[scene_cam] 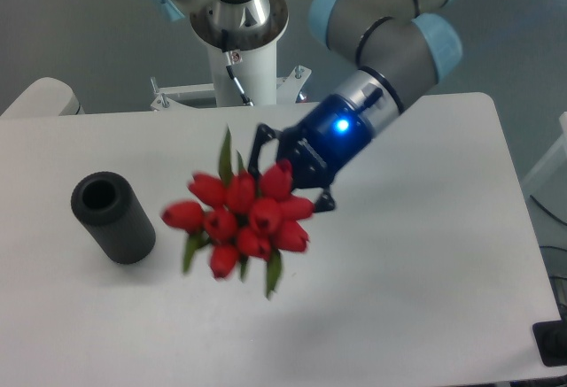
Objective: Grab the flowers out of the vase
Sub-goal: 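Carry the tulip bunch away from the vase over the table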
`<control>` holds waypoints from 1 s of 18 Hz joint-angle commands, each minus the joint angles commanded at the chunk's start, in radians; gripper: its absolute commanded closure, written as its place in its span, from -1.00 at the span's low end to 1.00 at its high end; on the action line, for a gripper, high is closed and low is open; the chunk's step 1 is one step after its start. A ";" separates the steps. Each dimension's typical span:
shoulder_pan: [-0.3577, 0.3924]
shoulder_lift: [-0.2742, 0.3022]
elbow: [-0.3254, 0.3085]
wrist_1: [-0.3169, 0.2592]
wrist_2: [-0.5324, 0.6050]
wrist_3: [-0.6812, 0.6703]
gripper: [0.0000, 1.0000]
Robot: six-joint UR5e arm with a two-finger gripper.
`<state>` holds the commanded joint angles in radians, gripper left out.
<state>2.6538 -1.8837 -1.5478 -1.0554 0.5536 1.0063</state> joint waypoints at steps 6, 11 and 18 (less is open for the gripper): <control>-0.027 -0.003 0.014 0.003 0.285 0.044 0.95; -0.054 -0.021 0.015 -0.002 0.459 0.090 0.94; -0.129 -0.087 0.026 -0.009 0.719 0.202 0.95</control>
<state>2.5250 -1.9711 -1.5217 -1.0646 1.2728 1.2087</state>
